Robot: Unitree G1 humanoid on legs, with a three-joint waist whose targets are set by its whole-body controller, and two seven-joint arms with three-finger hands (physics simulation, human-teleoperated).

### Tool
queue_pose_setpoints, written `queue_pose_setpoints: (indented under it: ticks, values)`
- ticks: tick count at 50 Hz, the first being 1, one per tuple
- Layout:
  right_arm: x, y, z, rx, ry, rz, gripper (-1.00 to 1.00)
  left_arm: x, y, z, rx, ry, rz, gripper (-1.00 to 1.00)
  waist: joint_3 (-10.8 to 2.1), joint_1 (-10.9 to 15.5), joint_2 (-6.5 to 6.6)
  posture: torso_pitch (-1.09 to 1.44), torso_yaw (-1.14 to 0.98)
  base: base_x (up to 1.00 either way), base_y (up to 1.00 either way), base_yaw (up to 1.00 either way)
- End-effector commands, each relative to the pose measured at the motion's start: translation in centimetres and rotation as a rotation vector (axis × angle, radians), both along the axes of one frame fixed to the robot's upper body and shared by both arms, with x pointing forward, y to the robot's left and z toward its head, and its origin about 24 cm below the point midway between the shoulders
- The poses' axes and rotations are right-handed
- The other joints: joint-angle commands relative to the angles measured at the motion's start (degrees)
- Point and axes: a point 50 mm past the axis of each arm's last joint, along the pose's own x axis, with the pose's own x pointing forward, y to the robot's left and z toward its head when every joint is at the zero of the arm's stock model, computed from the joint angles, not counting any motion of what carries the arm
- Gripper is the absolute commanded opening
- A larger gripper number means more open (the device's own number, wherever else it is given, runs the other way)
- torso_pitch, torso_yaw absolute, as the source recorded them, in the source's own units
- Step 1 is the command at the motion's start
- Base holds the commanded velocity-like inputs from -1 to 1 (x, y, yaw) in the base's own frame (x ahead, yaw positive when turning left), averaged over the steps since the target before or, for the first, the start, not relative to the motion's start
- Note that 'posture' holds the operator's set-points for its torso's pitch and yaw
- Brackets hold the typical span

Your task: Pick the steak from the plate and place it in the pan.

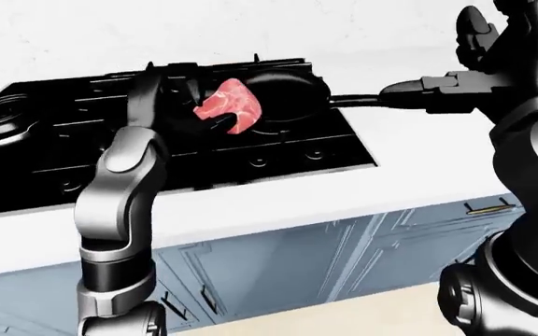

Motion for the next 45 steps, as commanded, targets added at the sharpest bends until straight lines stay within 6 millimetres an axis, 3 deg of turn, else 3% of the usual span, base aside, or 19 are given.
queue_pose_setpoints:
  ticks: [1, 3, 4, 6, 12, 13, 15, 18, 21, 22, 25, 27, 31, 34, 37, 39, 40, 42, 45]
  values:
    - [-0.62, 0.3, 1.22, -0.008, -0.083, 0.023, 1.0, -0.71, 0.66, 2.48, -0.006, -0.127, 0.038, -1.0, -1.82, 0.14, 0.02, 0.0, 0.0, 0.0, 0.0, 0.0]
    - [-0.66, 0.35, 1.26, -0.008, -0.089, 0.03, 1.0, -0.69, 0.63, 2.47, -0.005, -0.128, 0.037, -1.0, -2.55, -0.42, 1.72, 0.0, 0.0, 0.0, 0.0, 0.0]
    - [-0.64, 0.35, 1.24, -0.008, -0.089, 0.03, 1.0, -0.73, 0.62, 2.42, -0.005, -0.127, 0.037, -1.0, -2.35, -0.2, 0.26, 0.0, 0.0, 0.0, 0.0, 0.0]
    - [-0.66, 0.38, 1.21, -0.009, -0.088, 0.031, 1.0, -0.68, 0.68, 2.44, -0.005, -0.128, 0.038, -1.0, -3.25, -0.04, 0.12, 0.0, 0.0, 0.0, 0.0, 0.0]
    - [-0.65, 0.32, 1.2, -0.007, -0.092, 0.034, 1.0, -0.74, 0.62, 2.55, -0.005, -0.128, 0.037, -1.0, -3.67, 0.57, -0.79, 0.0, 0.0, 0.0, 0.0, 0.0]
    - [-0.64, 0.31, 1.19, -0.006, -0.092, 0.034, 1.0, -0.73, 0.62, 2.5, -0.005, -0.128, 0.037, -1.0, -5.17, 0.56, -0.52, 0.0, 0.0, 0.09, 0.0, 0.0]
    - [-0.62, 0.31, 1.14, -0.006, -0.092, 0.035, 1.0, -0.79, 0.62, 2.46, -0.006, -0.128, 0.037, -1.0, -3.79, 0.82, -0.58, 0.0, 0.0, 0.15, 0.0, 0.0]
    - [-0.63, 0.35, 1.12, -0.007, -0.092, 0.036, 1.0, -0.8, 0.64, 2.53, -0.006, -0.128, 0.038, -1.0, -3.3, 0.96, -1.01, 0.0, 0.0, 0.16, 0.0, 0.0]
    - [-0.67, 0.36, 1.15, -0.008, -0.093, 0.035, 1.0, -0.81, 0.64, 2.5, -0.006, -0.129, 0.037, -1.0, -2.85, 0.86, -2.95, 0.0, 0.0, 0.16, 0.0, 0.0]
    - [-0.65, 0.36, 1.14, -0.008, -0.093, 0.036, 1.0, -0.78, 0.66, 2.46, -0.006, -0.129, 0.037, -1.0, -3.08, 0.93, -1.96, 0.0, 0.0, 0.16, 0.0, 0.0]
    - [-0.75, 0.43, 1.24, -0.008, -0.094, 0.036, 1.0, -0.77, 0.63, 2.49, -0.006, -0.128, 0.036, -1.0, -3.72, 1.04, -3.09, 0.0, 0.0, 0.16, 0.0, 0.0]
    - [-0.75, 0.42, 1.25, -0.009, -0.094, 0.035, 1.0, -0.83, 0.59, 2.54, -0.005, -0.128, 0.036, -1.0, -3.83, 1.09, -2.73, 0.0, 0.0, 0.15, 0.0, 0.0]
    - [-0.71, 0.4, 1.21, -0.01, -0.089, 0.032, 1.0, -0.82, 0.62, 2.48, -0.004, -0.129, 0.036, -1.0, -2.38, 0.63, -1.98, 0.0, 0.0, 0.03, 0.0, 0.0]
    - [-0.76, 0.4, 1.28, -0.008, -0.091, 0.032, 1.0, -0.83, 0.58, 2.52, -0.004, -0.129, 0.035, -1.0, -2.96, 0.1, 0.99, 0.0, 0.0, 0.0, 0.0, 0.0]
    - [-0.72, 0.33, 1.19, -0.007, -0.091, 0.032, 1.0, -0.86, 0.56, 2.53, -0.004, -0.129, 0.035, -1.0, -4.04, 0.33, 0.46, 0.0, 0.0, 0.09, 0.0, 0.0]
    - [-0.65, 0.27, 1.18, -0.007, -0.087, 0.023, 1.0, -0.92, 0.57, 2.52, -0.005, -0.13, 0.036, -1.0, -2.79, 0.61, 1.38, 0.0, 0.0, 0.11, 0.0, 0.0]
    - [-0.58, 0.25, 1.12, -0.008, -0.086, 0.02, 1.0, -0.86, 0.59, 2.56, -0.005, -0.13, 0.036, -1.0, -1.97, 1.02, 1.28, 0.0, 0.0, 0.0, 0.0, 0.0]
    - [-0.7, 0.32, 1.25, -0.008, -0.089, 0.021, 1.0, -0.89, 0.58, 2.6, -0.005, -0.131, 0.036, -1.0, -2.49, 0.98, 0.45, 0.0, 0.0, 0.0, 0.0, 0.0]
    - [-0.73, 0.34, 1.32, -0.005, -0.091, 0.026, 1.0, -0.88, 0.57, 2.6, -0.005, -0.13, 0.036, -1.0, -1.6, 1.45, -2.72, 0.0, 0.0, 0.0, 0.0, 0.0]
